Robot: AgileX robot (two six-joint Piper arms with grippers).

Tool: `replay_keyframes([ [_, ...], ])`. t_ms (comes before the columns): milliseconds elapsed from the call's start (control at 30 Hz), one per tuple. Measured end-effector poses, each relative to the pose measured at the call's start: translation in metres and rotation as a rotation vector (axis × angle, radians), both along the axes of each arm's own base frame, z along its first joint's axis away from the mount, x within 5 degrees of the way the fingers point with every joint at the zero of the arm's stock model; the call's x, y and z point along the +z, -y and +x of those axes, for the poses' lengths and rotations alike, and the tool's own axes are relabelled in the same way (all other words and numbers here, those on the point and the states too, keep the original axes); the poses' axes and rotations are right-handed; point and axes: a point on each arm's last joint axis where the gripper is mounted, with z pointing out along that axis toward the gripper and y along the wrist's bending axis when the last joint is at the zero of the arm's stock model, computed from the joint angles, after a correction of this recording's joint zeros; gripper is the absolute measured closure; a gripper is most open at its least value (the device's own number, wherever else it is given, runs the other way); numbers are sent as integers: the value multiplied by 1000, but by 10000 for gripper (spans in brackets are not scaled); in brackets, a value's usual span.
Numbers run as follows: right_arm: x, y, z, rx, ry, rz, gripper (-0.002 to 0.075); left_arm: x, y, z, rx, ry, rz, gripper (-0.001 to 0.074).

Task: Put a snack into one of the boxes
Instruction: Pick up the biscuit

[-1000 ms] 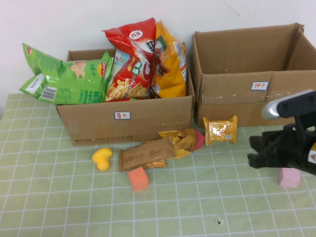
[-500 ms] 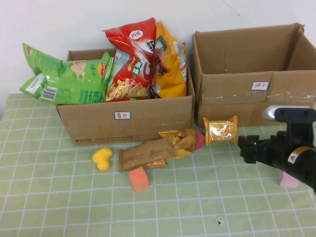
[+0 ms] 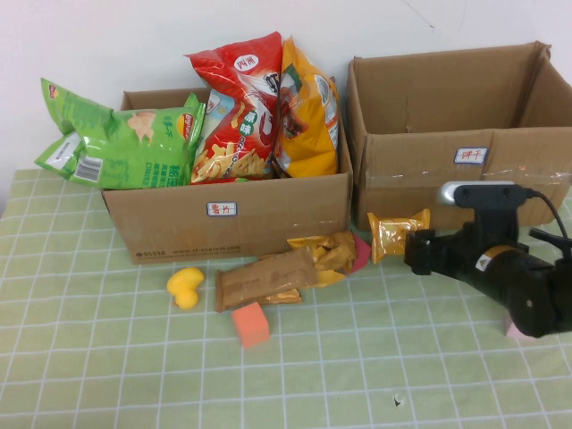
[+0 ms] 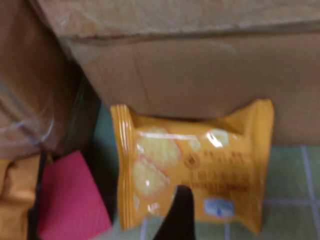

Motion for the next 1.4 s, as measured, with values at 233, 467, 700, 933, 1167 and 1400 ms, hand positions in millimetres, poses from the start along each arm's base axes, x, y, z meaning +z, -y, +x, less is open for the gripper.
replay_keyframes([
  [233, -11, -8, 20, -1, 5, 3, 83, 0, 0, 0, 0, 0, 0, 737],
  [467, -21, -13, 32, -1, -6, 3, 83, 0, 0, 0, 1, 0, -2, 737],
  [700, -25, -15, 39, -2, 7, 6, 83, 0, 0, 0, 1, 0, -2, 737],
  [933, -25, -18, 40, 28, -9, -6, 221, 0, 0, 0, 1, 0, -2, 737],
  [1167, -23, -23, 38, 89, -23, -26, 537, 0, 0, 0, 0, 0, 0, 737],
  [1400, -8, -21, 31, 96, -122, -48, 652, 0, 0, 0, 0, 0, 0, 737],
])
